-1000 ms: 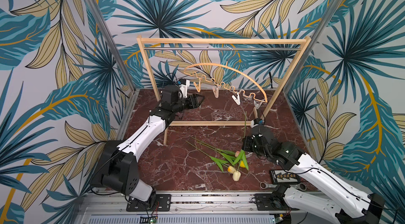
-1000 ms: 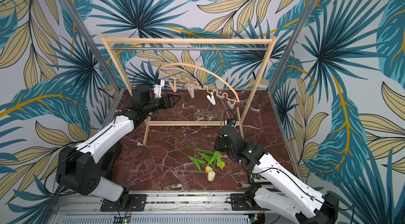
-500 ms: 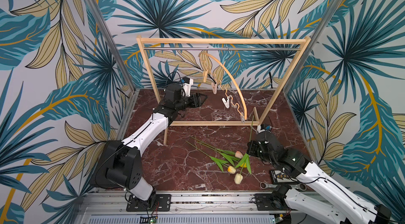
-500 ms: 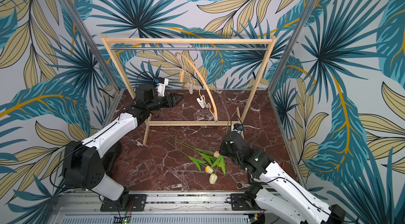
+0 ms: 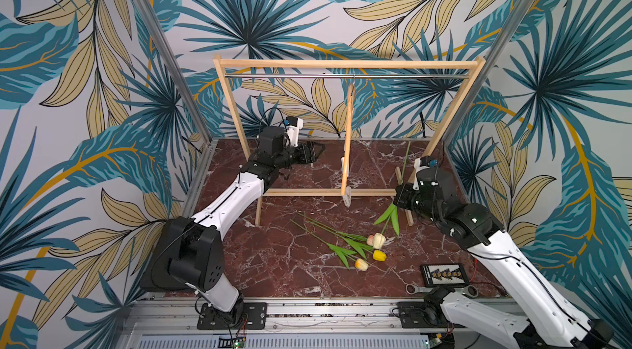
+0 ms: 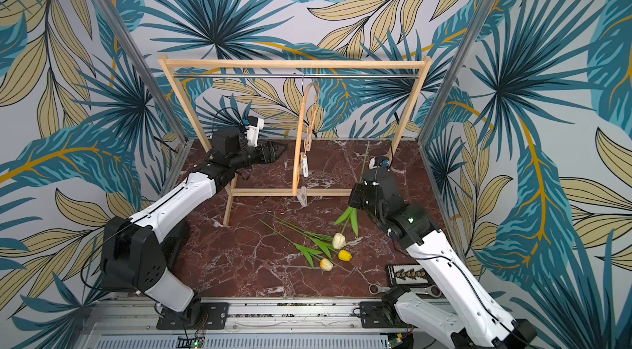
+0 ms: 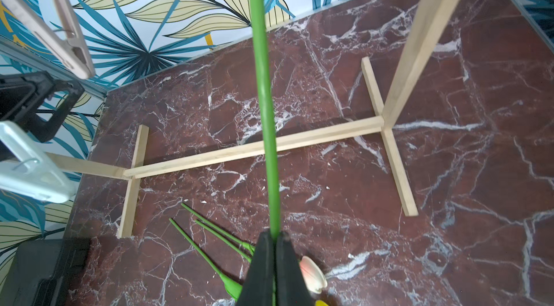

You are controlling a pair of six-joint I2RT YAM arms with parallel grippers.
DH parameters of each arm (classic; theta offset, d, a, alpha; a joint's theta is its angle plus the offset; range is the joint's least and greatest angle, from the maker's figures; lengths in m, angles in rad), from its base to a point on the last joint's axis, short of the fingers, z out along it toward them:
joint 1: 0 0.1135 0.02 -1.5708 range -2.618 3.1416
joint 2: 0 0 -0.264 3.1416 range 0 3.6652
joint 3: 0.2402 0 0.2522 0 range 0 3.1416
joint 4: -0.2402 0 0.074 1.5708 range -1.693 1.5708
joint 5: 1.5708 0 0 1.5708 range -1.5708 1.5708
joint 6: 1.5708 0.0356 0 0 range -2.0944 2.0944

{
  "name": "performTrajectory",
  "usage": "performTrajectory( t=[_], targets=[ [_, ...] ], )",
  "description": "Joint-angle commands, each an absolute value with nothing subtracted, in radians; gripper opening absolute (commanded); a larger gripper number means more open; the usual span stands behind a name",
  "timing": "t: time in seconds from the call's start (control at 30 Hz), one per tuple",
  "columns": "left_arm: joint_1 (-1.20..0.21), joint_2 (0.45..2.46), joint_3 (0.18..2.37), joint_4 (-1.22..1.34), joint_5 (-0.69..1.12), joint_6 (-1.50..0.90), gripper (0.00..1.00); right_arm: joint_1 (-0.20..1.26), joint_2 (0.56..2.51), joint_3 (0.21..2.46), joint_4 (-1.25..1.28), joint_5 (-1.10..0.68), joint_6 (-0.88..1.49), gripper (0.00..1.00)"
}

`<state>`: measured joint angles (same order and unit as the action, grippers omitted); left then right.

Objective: Dry the flowers on a clothes hanger
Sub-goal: Open the clamp at the hanger.

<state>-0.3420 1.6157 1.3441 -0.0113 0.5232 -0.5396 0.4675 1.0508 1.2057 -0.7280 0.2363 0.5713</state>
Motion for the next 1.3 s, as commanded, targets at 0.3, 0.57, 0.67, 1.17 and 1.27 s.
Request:
performTrajectory(
  t=[0.3,0.57,0.67,1.17,1.27],
  targets=[
    [-0.369,1.575,1.408,-0.046,0.511,-0.525,0.63,0.392,1.352,1.478,-0.614,0.075,0.391,0.0],
    [-0.378,1.557,1.395,-0.048,0.503,-0.529,0.64,0.385,1.435,1.53,-0.556,0.115,0.387,0.0],
    [-0.379,1.551,1.39,-0.048,0.503,-0.528,0.64,0.385,1.45,1.546,-0.542,0.124,0.388,0.0],
    [-0.382,1.515,1.372,-0.05,0.495,-0.491,0.66,0.367,1.554,1.602,-0.456,-0.004,0.417,0.0],
    [-0.366,1.514,1.372,-0.059,0.475,-0.477,0.67,0.365,1.582,1.623,-0.44,-0.022,0.418,0.0]
  ],
)
